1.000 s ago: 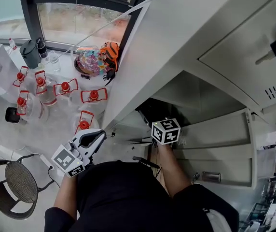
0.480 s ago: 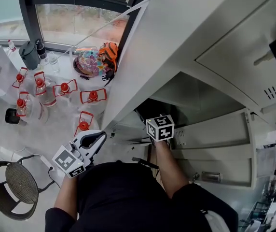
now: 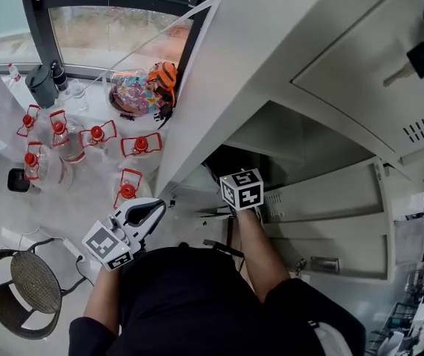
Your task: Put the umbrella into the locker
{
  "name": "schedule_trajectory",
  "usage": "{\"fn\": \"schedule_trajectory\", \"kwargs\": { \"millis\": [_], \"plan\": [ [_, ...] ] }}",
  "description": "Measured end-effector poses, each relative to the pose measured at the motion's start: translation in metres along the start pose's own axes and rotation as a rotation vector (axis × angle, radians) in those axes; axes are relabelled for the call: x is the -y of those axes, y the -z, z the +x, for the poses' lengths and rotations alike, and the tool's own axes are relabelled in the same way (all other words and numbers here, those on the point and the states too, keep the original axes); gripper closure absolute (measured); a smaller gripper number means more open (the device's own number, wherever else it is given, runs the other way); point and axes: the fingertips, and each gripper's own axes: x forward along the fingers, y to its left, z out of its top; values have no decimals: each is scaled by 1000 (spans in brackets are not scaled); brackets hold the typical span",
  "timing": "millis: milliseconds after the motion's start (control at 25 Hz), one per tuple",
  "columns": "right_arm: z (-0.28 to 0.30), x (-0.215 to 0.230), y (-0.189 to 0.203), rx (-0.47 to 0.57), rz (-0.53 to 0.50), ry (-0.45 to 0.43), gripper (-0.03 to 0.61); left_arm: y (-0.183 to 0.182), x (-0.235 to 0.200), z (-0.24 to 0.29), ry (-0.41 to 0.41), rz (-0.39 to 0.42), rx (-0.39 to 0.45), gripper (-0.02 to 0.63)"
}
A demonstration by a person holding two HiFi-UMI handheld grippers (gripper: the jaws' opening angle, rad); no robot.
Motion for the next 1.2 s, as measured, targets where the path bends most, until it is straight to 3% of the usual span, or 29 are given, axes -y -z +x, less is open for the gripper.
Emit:
{"fn": "schedule_trajectory", "kwargs": {
  "millis": [400,880,1200],
  "plan": [
    [-43,-7,-30,152,29,0,323,7,6,-6,25,-27,-12,589],
    [-145,-39,-69,421,74,61,484,-7,14,-8,146,-18,-46,589],
    [-191,-91,-48,414,123,85,549,-10,29,-24,269,-17,-86,589]
  ]
}}
